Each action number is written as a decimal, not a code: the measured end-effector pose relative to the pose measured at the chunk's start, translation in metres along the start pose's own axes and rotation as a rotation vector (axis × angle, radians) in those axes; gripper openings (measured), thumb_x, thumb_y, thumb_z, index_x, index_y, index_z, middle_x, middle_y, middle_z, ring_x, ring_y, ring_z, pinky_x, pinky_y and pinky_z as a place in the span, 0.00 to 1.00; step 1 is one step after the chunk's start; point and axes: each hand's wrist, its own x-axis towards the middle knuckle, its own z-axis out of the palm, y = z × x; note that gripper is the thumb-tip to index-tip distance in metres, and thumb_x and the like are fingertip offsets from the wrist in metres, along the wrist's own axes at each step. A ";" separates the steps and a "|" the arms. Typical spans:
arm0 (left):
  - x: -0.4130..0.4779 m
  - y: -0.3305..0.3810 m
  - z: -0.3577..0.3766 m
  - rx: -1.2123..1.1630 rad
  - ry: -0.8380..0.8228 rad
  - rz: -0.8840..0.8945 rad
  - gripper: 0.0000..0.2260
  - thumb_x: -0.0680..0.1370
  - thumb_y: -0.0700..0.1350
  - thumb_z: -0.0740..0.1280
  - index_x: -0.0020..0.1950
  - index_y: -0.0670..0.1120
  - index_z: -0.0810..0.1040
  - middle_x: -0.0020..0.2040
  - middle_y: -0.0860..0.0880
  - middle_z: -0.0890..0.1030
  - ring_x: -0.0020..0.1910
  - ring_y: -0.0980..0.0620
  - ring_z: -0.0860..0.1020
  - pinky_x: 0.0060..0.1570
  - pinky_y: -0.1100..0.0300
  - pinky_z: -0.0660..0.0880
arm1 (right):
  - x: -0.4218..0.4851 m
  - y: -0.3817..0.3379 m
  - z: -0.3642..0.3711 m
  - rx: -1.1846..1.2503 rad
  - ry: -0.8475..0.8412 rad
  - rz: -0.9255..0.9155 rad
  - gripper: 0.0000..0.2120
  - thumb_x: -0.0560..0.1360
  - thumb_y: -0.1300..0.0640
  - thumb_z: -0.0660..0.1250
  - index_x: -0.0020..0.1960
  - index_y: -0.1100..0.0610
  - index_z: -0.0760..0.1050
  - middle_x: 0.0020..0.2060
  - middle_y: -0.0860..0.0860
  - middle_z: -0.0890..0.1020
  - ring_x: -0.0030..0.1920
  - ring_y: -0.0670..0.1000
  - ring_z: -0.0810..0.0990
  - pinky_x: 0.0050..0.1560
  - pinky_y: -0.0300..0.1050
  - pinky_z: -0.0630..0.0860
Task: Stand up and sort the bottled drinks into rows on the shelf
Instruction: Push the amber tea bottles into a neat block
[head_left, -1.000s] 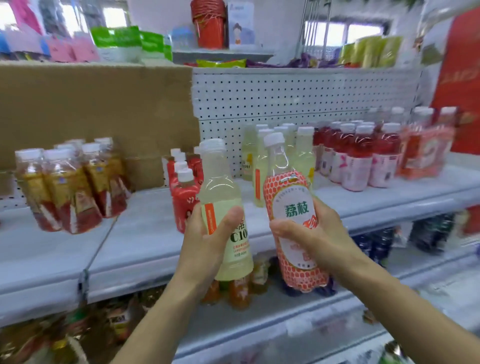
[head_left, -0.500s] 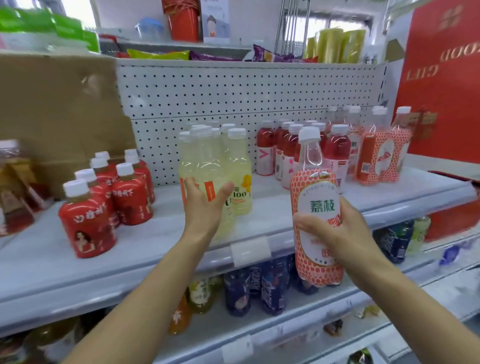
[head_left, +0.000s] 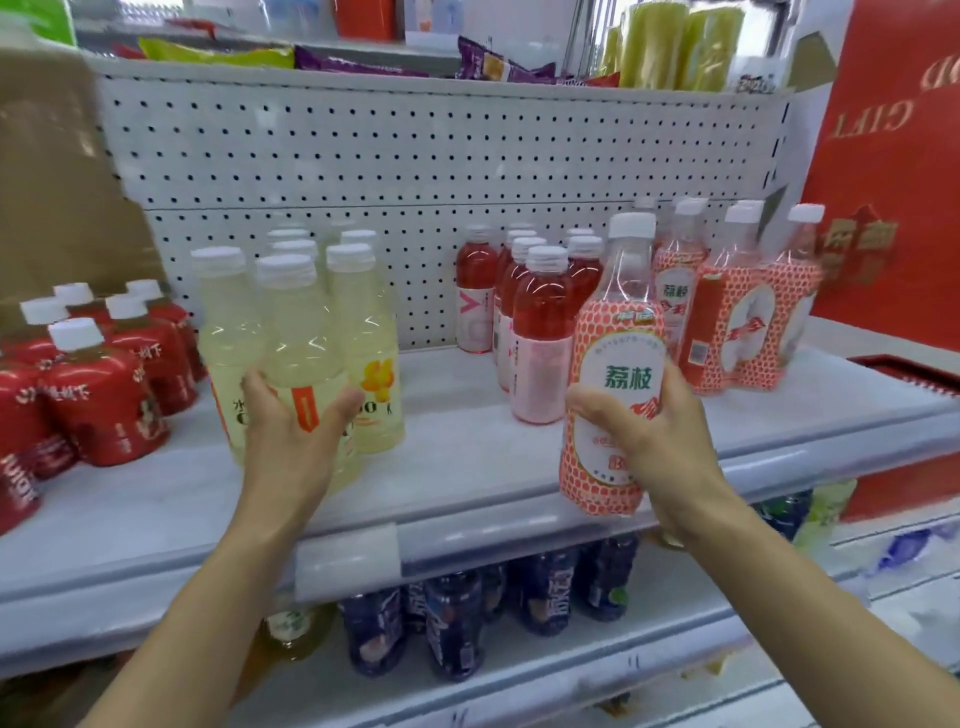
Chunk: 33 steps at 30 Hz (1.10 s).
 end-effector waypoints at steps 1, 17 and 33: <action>-0.001 0.001 0.002 0.020 0.016 0.001 0.28 0.75 0.50 0.74 0.67 0.49 0.61 0.66 0.49 0.73 0.65 0.48 0.74 0.67 0.42 0.71 | 0.007 0.002 -0.010 -0.004 0.011 -0.014 0.22 0.68 0.52 0.77 0.58 0.47 0.73 0.46 0.44 0.85 0.45 0.44 0.84 0.46 0.46 0.80; -0.037 0.033 0.033 0.522 0.249 -0.217 0.38 0.76 0.57 0.70 0.75 0.43 0.54 0.69 0.37 0.73 0.64 0.32 0.74 0.60 0.38 0.70 | 0.115 0.052 -0.167 -0.085 0.120 -0.067 0.39 0.67 0.53 0.79 0.69 0.44 0.60 0.63 0.47 0.75 0.62 0.49 0.76 0.64 0.53 0.74; -0.085 0.037 0.028 0.812 0.098 -0.174 0.22 0.80 0.55 0.64 0.72 0.47 0.67 0.66 0.41 0.78 0.61 0.36 0.76 0.61 0.40 0.72 | 0.087 0.076 -0.179 -0.379 -0.004 0.061 0.42 0.77 0.55 0.67 0.80 0.51 0.42 0.79 0.53 0.55 0.78 0.58 0.53 0.77 0.61 0.53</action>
